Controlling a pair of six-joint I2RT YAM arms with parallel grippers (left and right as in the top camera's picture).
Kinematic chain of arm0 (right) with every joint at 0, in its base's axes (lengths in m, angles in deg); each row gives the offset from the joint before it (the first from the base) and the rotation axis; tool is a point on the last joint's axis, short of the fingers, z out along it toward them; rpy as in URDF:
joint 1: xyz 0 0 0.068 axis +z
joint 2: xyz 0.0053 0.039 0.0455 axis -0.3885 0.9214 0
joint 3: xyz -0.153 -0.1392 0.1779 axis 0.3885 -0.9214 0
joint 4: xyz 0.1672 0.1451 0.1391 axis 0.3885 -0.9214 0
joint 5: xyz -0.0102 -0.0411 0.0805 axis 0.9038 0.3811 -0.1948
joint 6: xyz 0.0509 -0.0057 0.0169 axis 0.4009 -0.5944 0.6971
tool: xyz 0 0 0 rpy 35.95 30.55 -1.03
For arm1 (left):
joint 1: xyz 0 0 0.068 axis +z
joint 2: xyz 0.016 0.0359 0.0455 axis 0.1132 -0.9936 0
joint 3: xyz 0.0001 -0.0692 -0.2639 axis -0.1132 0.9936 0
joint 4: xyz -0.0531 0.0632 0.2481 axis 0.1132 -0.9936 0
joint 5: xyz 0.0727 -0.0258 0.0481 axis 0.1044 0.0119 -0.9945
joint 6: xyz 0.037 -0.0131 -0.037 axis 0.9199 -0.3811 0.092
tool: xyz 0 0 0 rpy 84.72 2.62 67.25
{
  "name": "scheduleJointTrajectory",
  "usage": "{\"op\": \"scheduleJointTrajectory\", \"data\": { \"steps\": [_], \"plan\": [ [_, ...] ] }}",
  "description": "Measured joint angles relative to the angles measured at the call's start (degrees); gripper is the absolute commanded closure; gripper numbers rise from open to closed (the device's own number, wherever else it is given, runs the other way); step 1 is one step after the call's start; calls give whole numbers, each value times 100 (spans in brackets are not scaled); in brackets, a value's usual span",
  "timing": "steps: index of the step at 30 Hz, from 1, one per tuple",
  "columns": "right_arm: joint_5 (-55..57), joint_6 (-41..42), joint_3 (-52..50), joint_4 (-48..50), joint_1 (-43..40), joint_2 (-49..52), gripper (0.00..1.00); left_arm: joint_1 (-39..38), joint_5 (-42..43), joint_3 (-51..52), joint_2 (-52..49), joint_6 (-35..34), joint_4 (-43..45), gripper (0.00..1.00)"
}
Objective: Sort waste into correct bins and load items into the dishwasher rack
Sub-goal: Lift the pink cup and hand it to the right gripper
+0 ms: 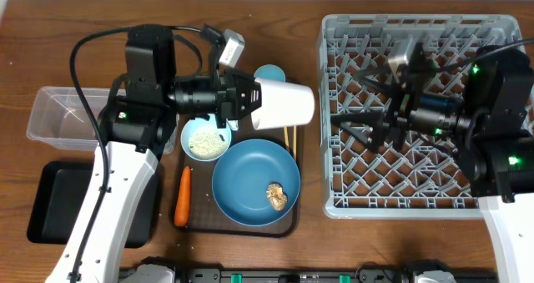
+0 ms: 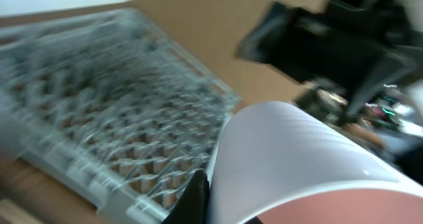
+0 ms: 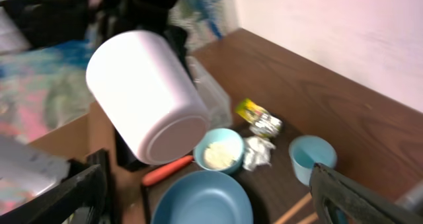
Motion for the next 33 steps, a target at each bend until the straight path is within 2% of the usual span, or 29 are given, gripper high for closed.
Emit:
{"op": "scheduleJointTrajectory", "data": {
  "steps": [6, 17, 20, 23, 26, 33],
  "plan": [
    [-175, -433, 0, 59, 581, 39, 17, 0, 935, 0, 0, -195, 474, 94],
    [-39, -610, 0, 457, 1147, 46, 14, -2, 1228, 0, 0, -306, 485, 94],
    [-22, -645, 0, 625, 1377, 46, 22, 0, 1233, 0, 0, -306, 485, 94],
    [-24, -651, 0, 848, 1545, 57, 23, 0, 1237, 0, 0, -313, 487, 94],
    [0, -660, 0, 918, 1628, 98, 30, 0, 1268, 0, 0, -323, 487, 94],
    [-31, -649, 0, 914, 1628, 321, 38, 0, 1244, 0, 0, -326, 498, 94]
  ]
}}
